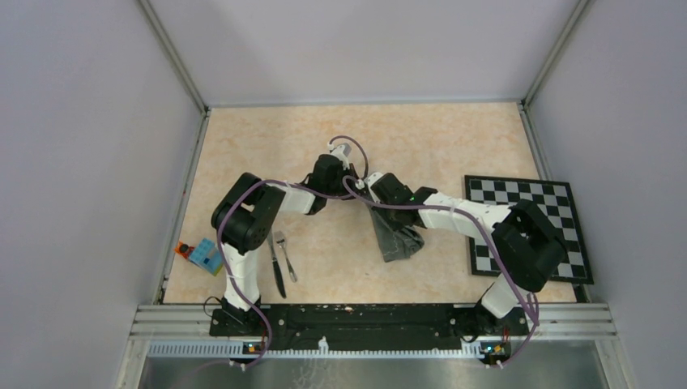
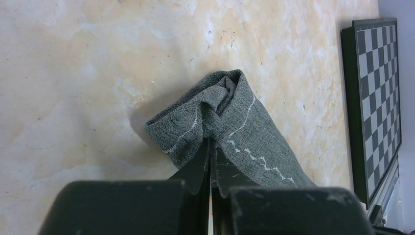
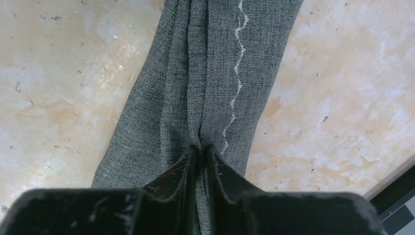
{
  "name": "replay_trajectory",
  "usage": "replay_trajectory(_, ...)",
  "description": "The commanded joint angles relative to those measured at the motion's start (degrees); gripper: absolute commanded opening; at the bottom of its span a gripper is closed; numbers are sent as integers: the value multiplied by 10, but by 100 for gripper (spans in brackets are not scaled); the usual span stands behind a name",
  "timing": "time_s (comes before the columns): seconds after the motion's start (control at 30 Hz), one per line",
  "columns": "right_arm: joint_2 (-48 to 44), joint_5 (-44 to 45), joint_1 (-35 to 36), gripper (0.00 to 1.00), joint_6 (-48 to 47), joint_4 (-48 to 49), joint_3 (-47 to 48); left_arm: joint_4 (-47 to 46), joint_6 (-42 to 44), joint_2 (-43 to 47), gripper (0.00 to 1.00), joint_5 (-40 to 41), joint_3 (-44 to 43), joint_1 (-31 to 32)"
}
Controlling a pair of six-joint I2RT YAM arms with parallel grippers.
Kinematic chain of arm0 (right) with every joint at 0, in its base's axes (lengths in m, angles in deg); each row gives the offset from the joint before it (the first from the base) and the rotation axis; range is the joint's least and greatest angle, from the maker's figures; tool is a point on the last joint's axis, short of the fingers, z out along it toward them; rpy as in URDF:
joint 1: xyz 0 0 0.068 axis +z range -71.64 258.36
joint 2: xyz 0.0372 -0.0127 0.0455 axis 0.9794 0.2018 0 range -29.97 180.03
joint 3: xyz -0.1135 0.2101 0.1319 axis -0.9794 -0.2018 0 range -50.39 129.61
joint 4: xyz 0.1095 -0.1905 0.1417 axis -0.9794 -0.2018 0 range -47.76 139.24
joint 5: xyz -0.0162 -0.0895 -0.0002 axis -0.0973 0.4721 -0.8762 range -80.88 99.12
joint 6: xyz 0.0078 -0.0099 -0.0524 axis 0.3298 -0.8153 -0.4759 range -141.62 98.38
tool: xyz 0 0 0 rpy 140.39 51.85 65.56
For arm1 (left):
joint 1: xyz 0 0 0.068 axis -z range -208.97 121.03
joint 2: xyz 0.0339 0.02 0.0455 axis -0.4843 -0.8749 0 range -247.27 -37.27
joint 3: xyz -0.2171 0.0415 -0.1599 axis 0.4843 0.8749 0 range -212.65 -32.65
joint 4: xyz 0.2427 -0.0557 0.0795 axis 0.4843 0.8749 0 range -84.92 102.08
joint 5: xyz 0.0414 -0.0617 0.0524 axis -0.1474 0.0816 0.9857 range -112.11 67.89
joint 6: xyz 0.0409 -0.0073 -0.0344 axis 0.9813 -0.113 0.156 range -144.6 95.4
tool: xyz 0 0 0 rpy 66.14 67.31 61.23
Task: Fold the napkin into a case and place the utensils inside
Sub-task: Smooth out the smaller rectangle-folded napkin at the center of the board.
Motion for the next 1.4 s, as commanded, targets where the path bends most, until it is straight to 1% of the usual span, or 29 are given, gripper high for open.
replay_trajectory(0.0,-1,17,16,6,9,35,-2,96,21,-9,0,1,29,-3)
replay_trajectory(0.03,-2,10,16,0,9,34,1,97,19,-5,0,-2,30,-4)
replay_trajectory(0.07,-1,7,16,0,9,31,3,96,18,0,3,-6,32,-4)
replay_trajectory(0.17,-3,1,16,0,9,30,1,87,7,25,17,-22,46,-7)
replay_trajectory(0.2,-4,-1,16,0,23,31,-1,82,2,38,22,-25,55,-9)
replay_trajectory(0.3,-6,-7,16,0,26,35,-7,77,-7,87,38,-27,82,-17)
replay_trajectory(0.33,-6,-9,16,0,26,36,-9,79,-9,104,42,-23,90,-18)
replay_trajectory(0.5,-5,-18,17,0,27,40,-11,98,-18,194,52,-6,135,-21)
replay_trajectory(0.57,-6,-23,16,0,27,41,-12,96,-32,223,56,-2,170,-21)
replay_trajectory(0.6,-6,-25,17,0,27,40,-12,97,-39,237,65,0,185,-21)
replay_trajectory(0.67,-9,-31,16,0,29,38,-12,95,-58,268,69,1,218,-22)
replay_trajectory(0.8,-16,-42,17,0,36,37,-11,74,-123,330,73,-8,281,-17)
replay_trajectory(0.9,-21,-53,16,0,43,37,-12,24,-185,338,73,-30,317,14)
replay_trajectory(0.97,-23,-60,17,0,49,40,-14,-40,-237,319,72,-38,337,50)
replay_trajectory(1.07,-24,-68,17,0,57,42,-17,-94,-274,264,72,-8,335,109)
replay_trajectory(1.17,-27,-75,17,0,63,38,-17,-195,-328,208,70,13,348,147)
replay_trajectory(1.23,-31,-77,17,0,67,34,-19,-225,-340,178,66,34,347,160)
replay_trajectory(1.27,-33,-79,17,0,68,33,-22,-230,-344,166,62,42,346,164)
replay_trajectory(1.3,-37,-81,17,0,70,34,-25,-243,-348,156,56,48,348,167)
replay_trajectory(1.33,-42,-84,17,2,72,36,-28,-255,-353,148,49,53,353,170)
replay_trajectory(1.37,-47,-84,17,9,75,40,-33,-260,-358,144,44,60,358,172)
